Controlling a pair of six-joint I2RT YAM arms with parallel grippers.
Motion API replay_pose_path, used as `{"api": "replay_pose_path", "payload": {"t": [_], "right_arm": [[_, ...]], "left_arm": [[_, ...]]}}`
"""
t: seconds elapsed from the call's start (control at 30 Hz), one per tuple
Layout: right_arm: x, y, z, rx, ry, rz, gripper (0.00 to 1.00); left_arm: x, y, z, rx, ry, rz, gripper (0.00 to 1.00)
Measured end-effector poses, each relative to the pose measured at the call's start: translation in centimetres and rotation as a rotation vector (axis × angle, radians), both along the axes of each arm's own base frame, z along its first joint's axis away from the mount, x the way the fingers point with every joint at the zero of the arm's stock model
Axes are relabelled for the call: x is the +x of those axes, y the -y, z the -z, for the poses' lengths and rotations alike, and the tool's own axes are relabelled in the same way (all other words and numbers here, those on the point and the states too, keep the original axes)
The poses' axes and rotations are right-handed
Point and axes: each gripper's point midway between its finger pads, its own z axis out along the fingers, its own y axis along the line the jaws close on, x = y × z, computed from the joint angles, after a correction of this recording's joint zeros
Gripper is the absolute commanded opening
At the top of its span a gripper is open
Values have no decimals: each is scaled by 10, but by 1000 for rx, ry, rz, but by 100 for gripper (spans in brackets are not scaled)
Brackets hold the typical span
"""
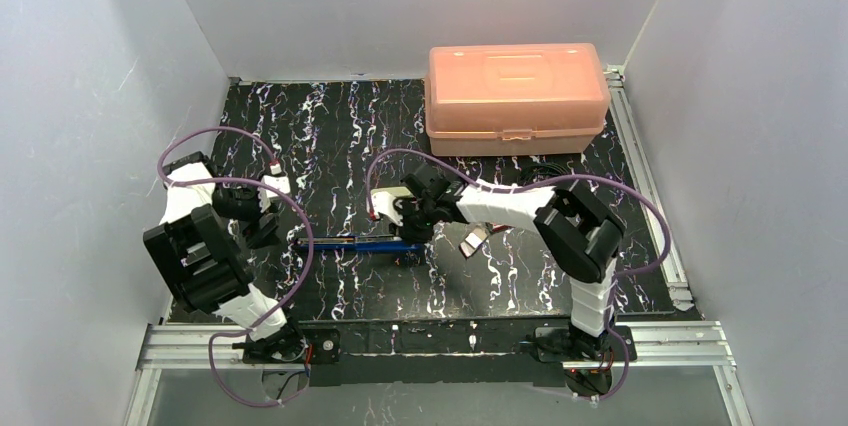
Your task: Load the staples into the stapler
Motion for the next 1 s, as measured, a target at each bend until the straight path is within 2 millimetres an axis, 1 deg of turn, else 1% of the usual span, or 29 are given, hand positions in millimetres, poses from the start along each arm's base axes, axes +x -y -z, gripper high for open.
{"api": "replay_pose_path", "payload": {"t": [0.13, 0.23, 0.3, 0.43, 0.5, 0.63, 0.77, 0.83, 0.87, 0.9, 1.0], "right_arm": [[-7, 20, 1, -31, 15, 16, 1], [-14, 34, 1, -48, 24, 22, 1], [-15, 39, 1, -53, 28, 25, 1], [-15, 40, 2, -49, 33, 28, 1], [-15, 40, 2, -48, 33, 30, 1], [-15, 40, 2, -48, 33, 31, 1], [-15, 40, 2, -48, 33, 31, 1], [-15, 40, 2, -48, 33, 31, 1], [-15, 40, 2, -48, 32, 32, 1], [-15, 40, 2, -48, 31, 34, 1], [-15, 40, 2, -47, 28, 37, 1]], "left_arm": [[2, 9, 0, -46, 29, 24, 80], [1, 20, 7, -77, 35, 43, 79], [1, 32, 12, -89, 36, 76, 77], [-3, 56, 24, -109, 28, 138, 73], [-6, 64, 31, -112, 22, 162, 70], [-14, 71, 45, -104, 11, 192, 65], [-21, 72, 57, -82, 7, 214, 59], [-23, 72, 62, -64, 12, 227, 54], [-24, 72, 65, -53, 17, 233, 50], [-25, 72, 67, -45, 20, 237, 45], [-25, 71, 71, -28, 32, 239, 27]]}}
